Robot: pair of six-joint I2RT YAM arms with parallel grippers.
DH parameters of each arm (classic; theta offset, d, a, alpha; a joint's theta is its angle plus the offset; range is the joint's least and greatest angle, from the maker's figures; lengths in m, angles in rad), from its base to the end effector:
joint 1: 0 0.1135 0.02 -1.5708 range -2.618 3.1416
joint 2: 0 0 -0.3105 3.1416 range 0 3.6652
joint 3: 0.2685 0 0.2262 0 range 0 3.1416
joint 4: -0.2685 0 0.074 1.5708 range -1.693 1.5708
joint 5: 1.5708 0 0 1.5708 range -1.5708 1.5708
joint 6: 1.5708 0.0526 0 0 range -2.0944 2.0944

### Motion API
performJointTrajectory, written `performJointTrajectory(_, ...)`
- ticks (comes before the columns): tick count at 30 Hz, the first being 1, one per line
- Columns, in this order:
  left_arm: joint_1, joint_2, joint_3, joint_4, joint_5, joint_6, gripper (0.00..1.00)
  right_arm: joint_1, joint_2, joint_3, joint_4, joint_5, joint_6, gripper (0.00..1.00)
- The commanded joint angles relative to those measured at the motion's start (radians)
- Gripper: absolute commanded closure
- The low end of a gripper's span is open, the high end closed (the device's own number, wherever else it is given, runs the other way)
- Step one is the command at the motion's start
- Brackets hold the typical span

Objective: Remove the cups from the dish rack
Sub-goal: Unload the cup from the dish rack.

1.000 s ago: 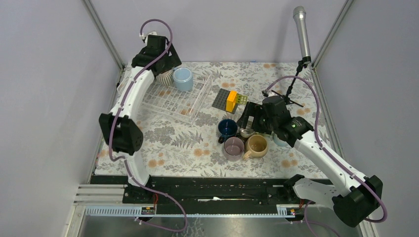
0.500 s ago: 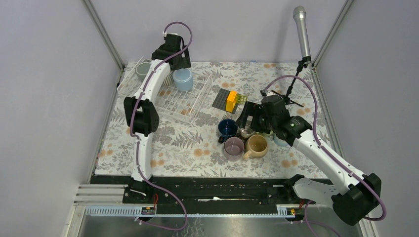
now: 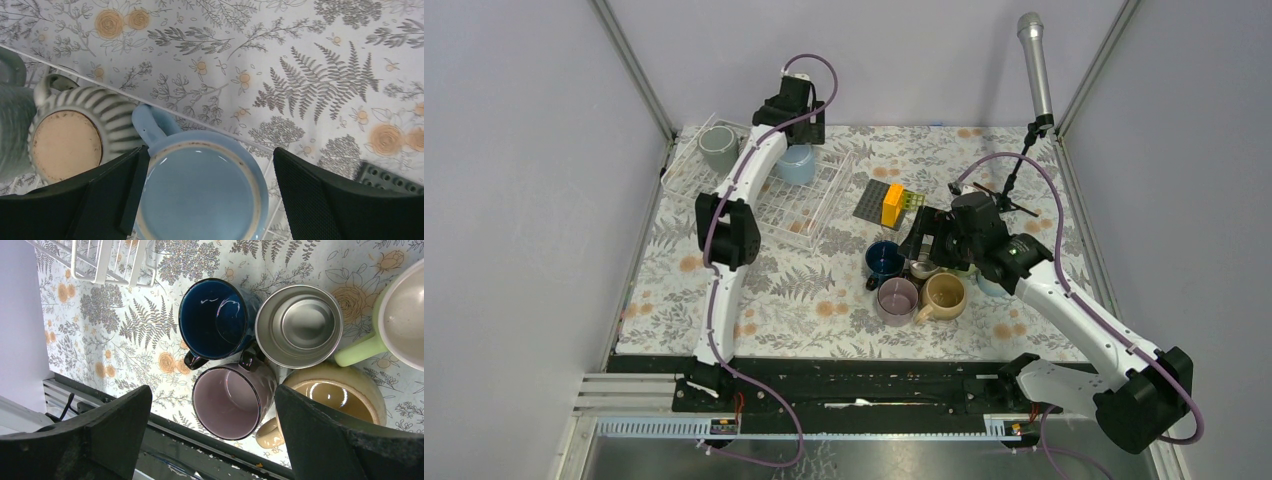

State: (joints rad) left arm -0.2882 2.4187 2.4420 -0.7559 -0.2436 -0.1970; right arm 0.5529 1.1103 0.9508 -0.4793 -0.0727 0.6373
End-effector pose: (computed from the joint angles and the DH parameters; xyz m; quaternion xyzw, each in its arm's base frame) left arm 0.5429 -0.1477 0.3004 -0.0081 0.9080 0.0107 0.4188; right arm 0.1753 0.1127 0.3409 0.0214 0.8927 0.2786 0.3536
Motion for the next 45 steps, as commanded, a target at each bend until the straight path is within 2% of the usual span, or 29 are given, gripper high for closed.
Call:
performJointTrajectory(1, -0.002, 0.023, 0.060, 0.053, -0.060, 0.034, 0.01, 0.006, 0.005, -0.001, 0.028, -0.014, -0.006, 0.00)
performJointTrajectory(9, -0.007, 0.032, 0.017, 0.052, -0.073, 0.065, 0.04, 0.006, 0.015, -0.002, 0.031, -0.019, -0.003, 0.00)
performJointTrajectory(18, -0.028, -0.057, -0.100, 0.057, -0.104, 0.079, 0.06, 0.007, 0.016, -0.015, 0.045, -0.028, 0.003, 0.00)
performJointTrajectory(27, -0.035, -0.146, -0.169, 0.057, -0.073, 0.108, 0.06, 0.006, 0.002, -0.033, 0.054, -0.030, 0.007, 0.00)
performJointTrajectory(36, -0.038, -0.220, -0.303, 0.057, -0.011, 0.137, 0.06, 0.006, -0.006, -0.041, 0.054, -0.039, 0.009, 0.00)
performJointTrajectory(45, -0.051, -0.296, -0.399, 0.034, -0.008, 0.184, 0.03, 0.007, -0.016, -0.047, 0.054, -0.040, 0.015, 0.00)
